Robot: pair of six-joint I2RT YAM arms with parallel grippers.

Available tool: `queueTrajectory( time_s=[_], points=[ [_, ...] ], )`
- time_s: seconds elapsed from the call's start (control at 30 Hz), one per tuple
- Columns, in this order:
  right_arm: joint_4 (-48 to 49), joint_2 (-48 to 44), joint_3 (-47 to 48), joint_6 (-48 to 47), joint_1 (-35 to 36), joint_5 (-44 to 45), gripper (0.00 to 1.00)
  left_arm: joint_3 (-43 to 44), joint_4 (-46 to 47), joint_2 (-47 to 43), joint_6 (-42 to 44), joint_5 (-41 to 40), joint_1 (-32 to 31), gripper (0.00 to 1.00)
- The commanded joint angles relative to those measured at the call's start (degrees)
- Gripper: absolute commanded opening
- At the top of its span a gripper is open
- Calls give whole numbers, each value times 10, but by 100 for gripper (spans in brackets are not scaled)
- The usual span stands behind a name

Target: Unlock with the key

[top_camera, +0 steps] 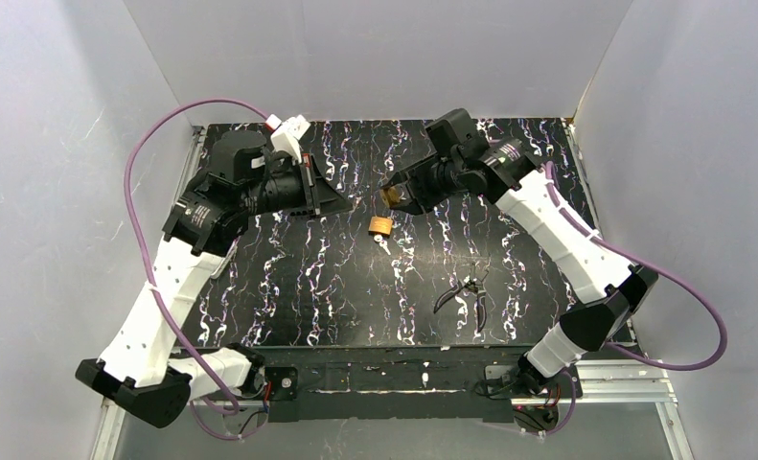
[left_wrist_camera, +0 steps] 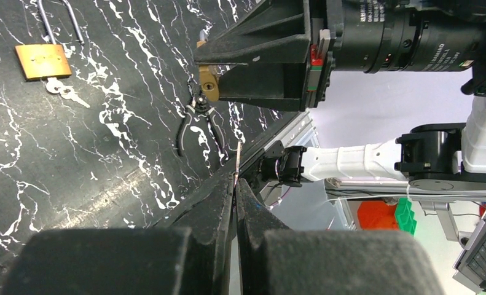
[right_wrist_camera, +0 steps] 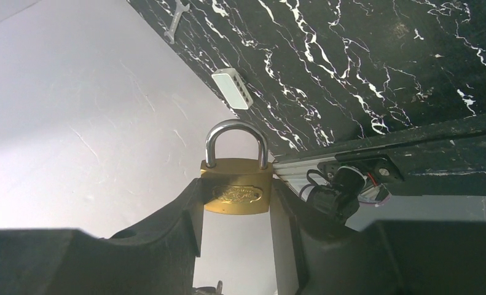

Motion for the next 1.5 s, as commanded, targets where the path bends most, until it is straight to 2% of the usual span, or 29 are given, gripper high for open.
queueTrajectory(
  time_s=[0.0,0.27,0.77,1.13,1.47],
  points=[
    [63,-40,-18,4,-1,-9,1,-7,24,6,-9,17,-9,0],
    [193,-66,-98,-18,-1,-52,1,-14,29,18,-16,13,-22,0],
    [310,-82,-154,-37,-1,-88,1,-33,19,-1,-2,-9,-24,0],
    [270,-77,-134,-52,-1,-67,1,-17,-7,18,10,-44,-24,0],
    [203,-59,-95,-77,-1,-27,1,22,-7,61,-14,-64,-24,0]
  ],
)
